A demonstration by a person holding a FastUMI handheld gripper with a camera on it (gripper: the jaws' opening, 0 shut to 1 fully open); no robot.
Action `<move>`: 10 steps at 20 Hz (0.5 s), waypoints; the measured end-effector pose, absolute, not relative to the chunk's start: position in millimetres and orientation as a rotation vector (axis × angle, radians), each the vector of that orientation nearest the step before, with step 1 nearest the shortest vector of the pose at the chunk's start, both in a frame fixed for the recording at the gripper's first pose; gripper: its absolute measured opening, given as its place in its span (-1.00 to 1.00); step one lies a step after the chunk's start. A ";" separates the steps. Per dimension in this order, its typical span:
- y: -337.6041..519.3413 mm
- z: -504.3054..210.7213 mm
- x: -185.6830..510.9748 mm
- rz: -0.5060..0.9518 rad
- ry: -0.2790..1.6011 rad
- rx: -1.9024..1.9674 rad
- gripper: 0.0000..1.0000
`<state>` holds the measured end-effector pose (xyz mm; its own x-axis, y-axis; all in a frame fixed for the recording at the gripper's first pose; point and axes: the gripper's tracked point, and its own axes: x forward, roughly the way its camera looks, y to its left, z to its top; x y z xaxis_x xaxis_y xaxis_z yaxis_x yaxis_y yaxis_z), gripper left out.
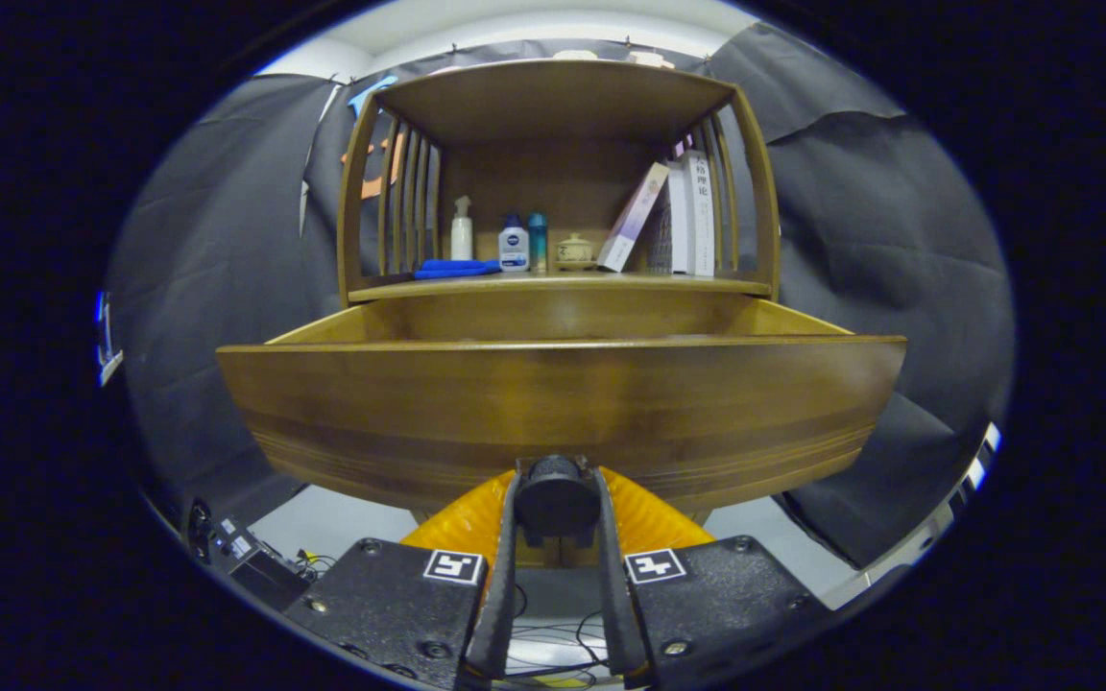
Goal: Pull open the drawer, take out the items inside it, and place them on the countertop above the cabinet.
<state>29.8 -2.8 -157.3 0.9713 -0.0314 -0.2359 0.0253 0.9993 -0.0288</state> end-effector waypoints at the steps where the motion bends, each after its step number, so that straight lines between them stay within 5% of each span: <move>1: -2.3 -156.4 29.4 -0.029 0.230 -0.032 -0.19; 10: -5.4 -163.4 29.6 -0.028 0.225 -0.047 -0.18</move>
<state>29.6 -5.4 -163.4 0.9744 -0.0330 -0.2223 0.0223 0.9985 -0.0502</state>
